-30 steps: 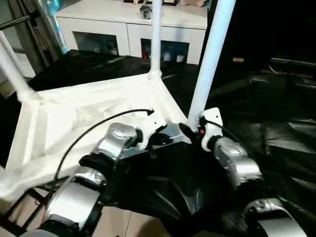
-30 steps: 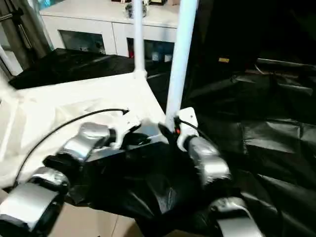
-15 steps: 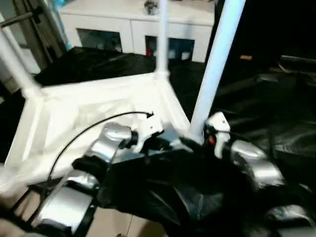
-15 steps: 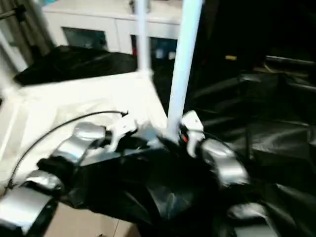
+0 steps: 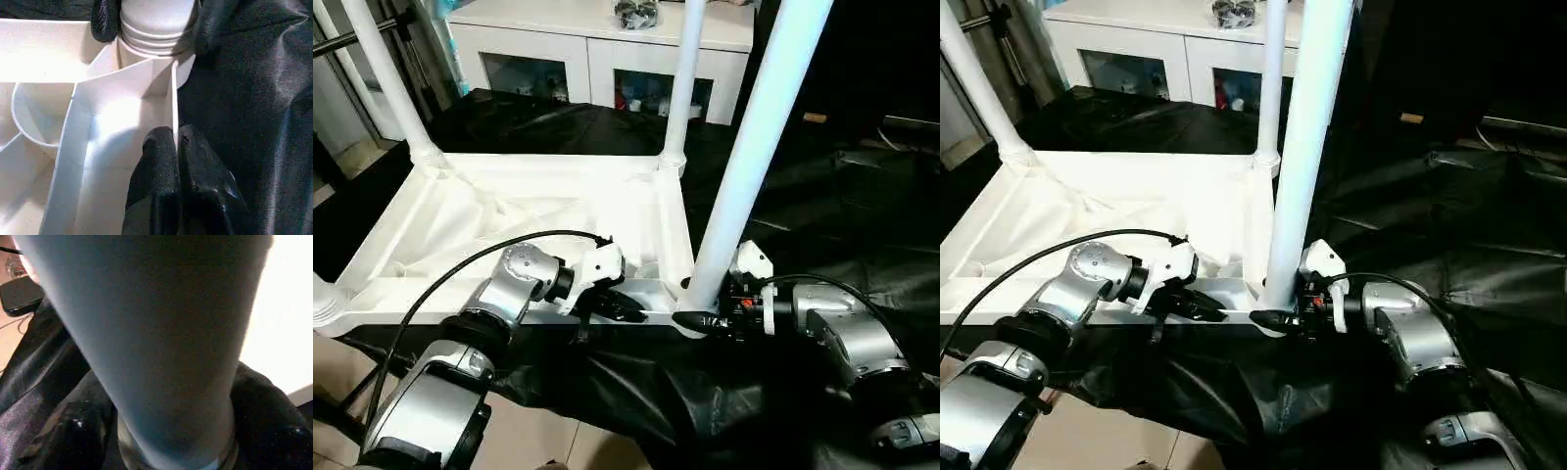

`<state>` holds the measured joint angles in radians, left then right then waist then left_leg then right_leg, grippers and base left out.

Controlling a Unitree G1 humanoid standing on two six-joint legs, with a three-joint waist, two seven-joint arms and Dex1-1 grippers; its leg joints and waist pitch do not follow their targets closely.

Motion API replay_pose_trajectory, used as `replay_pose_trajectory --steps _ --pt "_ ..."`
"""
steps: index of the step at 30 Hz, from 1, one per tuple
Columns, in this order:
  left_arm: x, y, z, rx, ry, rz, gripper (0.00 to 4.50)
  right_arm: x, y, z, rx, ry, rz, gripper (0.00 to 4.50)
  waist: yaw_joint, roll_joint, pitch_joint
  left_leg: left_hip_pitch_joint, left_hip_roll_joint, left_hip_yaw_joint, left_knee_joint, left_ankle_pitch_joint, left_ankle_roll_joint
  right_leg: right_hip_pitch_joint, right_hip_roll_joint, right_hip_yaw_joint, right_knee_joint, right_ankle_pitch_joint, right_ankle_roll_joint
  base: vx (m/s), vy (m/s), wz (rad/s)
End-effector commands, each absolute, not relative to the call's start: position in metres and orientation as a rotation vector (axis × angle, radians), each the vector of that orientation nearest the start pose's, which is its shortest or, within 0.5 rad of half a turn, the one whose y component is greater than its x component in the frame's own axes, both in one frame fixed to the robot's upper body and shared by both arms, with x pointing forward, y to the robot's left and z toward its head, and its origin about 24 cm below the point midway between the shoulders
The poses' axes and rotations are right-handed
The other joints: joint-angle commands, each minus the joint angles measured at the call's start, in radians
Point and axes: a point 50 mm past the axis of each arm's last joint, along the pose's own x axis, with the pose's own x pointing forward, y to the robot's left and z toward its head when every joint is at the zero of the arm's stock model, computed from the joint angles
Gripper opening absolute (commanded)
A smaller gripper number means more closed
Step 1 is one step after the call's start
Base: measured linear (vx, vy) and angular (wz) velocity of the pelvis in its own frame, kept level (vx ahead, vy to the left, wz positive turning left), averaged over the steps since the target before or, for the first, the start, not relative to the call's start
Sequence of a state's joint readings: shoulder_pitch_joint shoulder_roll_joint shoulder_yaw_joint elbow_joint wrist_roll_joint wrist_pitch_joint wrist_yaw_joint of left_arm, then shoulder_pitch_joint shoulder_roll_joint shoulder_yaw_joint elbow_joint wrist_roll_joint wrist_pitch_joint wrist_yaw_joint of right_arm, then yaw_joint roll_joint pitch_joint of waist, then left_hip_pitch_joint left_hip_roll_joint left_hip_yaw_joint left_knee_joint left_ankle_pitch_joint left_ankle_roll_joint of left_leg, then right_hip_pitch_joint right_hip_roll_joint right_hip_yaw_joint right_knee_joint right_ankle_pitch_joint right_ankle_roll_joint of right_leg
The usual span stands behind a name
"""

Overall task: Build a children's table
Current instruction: Rotate leg to tighten

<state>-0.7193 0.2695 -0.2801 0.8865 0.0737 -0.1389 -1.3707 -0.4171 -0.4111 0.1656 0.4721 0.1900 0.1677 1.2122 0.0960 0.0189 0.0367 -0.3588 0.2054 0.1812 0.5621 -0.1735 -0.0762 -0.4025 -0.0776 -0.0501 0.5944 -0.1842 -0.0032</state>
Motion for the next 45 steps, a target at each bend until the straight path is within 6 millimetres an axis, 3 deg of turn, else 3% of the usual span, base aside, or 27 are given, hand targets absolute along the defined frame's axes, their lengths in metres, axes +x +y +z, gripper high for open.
replay_pose_trajectory --steps 1,6,9,12,14,15,17,18,21,26,31,38,40,45 --pt "0.320 0.110 0.043 0.410 0.414 -1.551 0.00 0.282 -0.150 0.034 -0.082 0.420 1.337 3.03 0.002 -0.017 -0.053 0.001 0.024 0.001 -0.052 -0.191 0.069 0.053 -0.057 0.033 -0.065 -0.156 -0.236 0.000 0.000 0.00" --pt "0.321 0.108 0.041 0.406 0.407 -1.519 0.00 0.282 -0.148 0.031 -0.071 0.417 1.308 2.75 0.005 -0.016 -0.052 0.002 0.024 0.001 -0.053 -0.201 0.066 0.053 -0.057 0.033 -0.068 -0.181 -0.228 0.000 0.000 0.00" --pt "0.328 0.103 0.041 0.379 0.403 -1.424 0.00 0.291 -0.147 0.027 -0.051 0.410 1.160 2.72 0.002 -0.015 -0.050 0.003 0.024 0.001 -0.055 -0.211 0.054 0.049 -0.057 0.033 -0.070 -0.207 -0.222 0.000 0.000 0.00" --pt "0.333 0.096 0.042 0.351 0.396 -1.352 0.00 0.303 -0.146 0.021 -0.037 0.410 0.979 2.70 -0.008 -0.016 -0.042 0.008 0.018 -0.002 -0.061 -0.277 0.026 0.044 -0.060 0.032 -0.087 -0.367 -0.187 0.000 0.000 0.00" --pt "0.337 0.088 0.043 0.349 0.391 -1.293 0.00 0.314 -0.143 0.015 -0.016 0.429 0.807 2.70 -0.018 -0.014 -0.042 0.011 0.018 -0.006 -0.065 -0.298 0.004 0.039 -0.059 0.034 -0.091 -0.421 -0.167 0.000 0.000 0.00" --pt "0.338 0.083 0.042 0.350 0.393 -1.269 0.00 0.317 -0.141 0.013 -0.009 0.435 0.748 2.70 -0.023 -0.015 -0.043 0.008 0.017 -0.012 -0.069 -0.302 -0.006 0.046 -0.061 0.031 -0.091 -0.436 -0.153 0.000 0.000 0.00" --pt "0.341 0.075 0.042 0.344 0.390 -1.209 0.00 0.320 -0.135 0.007 0.015 0.452 0.668 2.70 -0.030 -0.013 -0.042 0.010 0.019 -0.010 -0.069 -0.309 -0.006 0.039 -0.058 0.034 -0.093 -0.408 -0.155 0.000 0.000 0.00" --pt "0.342 0.070 0.042 0.340 0.388 -1.188 0.00 0.321 -0.129 0.004 0.005 0.465 0.631 2.70 -0.035 -0.011 -0.041 0.017 0.015 -0.009 -0.067 -0.332 -0.006 0.035 -0.056 0.035 -0.095 -0.414 -0.161 0.000 0.000 0.00" --pt "0.342 0.056 0.043 0.322 0.378 -1.177 0.00 0.325 -0.111 0.000 -0.022 0.463 0.562 2.70 -0.041 -0.011 -0.043 0.010 0.014 -0.008 -0.066 -0.312 0.000 0.038 -0.056 0.037 -0.093 -0.384 -0.166 0.000 0.000 0.00" --pt "0.339 0.050 0.042 0.317 0.373 -1.213 0.00 0.326 -0.098 0.007 0.039 0.418 0.637 3.26 -0.042 -0.009 -0.046 0.007 0.013 -0.005 -0.063 -0.295 0.025 0.045 -0.053 0.038 -0.089 -0.308 -0.185 0.000 0.000 0.00" --pt "0.337 0.058 0.040 0.324 0.384 -1.243 0.00 0.326 -0.104 0.015 -0.010 0.375 0.723 3.76 -0.040 -0.010 -0.046 0.007 0.014 -0.005 -0.064 -0.296 0.030 0.046 -0.055 0.037 -0.090 -0.318 -0.186 0.000 0.000 0.00" --pt "0.330 0.078 0.042 0.344 0.382 -1.385 0.00 0.306 -0.128 0.031 -0.074 0.292 1.067 3.76 -0.026 -0.013 -0.051 -0.001 0.019 0.000 -0.056 -0.222 0.079 0.057 -0.052 0.036 -0.074 -0.179 -0.219 0.000 0.000 0.00" --pt "0.328 0.085 0.043 0.364 0.387 -1.432 0.00 0.296 -0.138 0.032 -0.078 0.332 1.182 3.76 -0.021 -0.019 -0.052 -0.003 0.019 0.002 -0.052 -0.193 0.098 0.059 -0.051 0.033 -0.072 -0.145 -0.233 0.000 0.000 0.00" --pt "0.327 0.096 0.044 0.398 0.398 -1.480 0.00 0.288 -0.150 0.032 -0.081 0.385 1.273 3.76 -0.003 -0.015 -0.052 0.001 0.024 0.002 -0.051 -0.186 0.096 0.054 -0.055 0.033 -0.069 -0.158 -0.241 0.000 0.000 0.00"
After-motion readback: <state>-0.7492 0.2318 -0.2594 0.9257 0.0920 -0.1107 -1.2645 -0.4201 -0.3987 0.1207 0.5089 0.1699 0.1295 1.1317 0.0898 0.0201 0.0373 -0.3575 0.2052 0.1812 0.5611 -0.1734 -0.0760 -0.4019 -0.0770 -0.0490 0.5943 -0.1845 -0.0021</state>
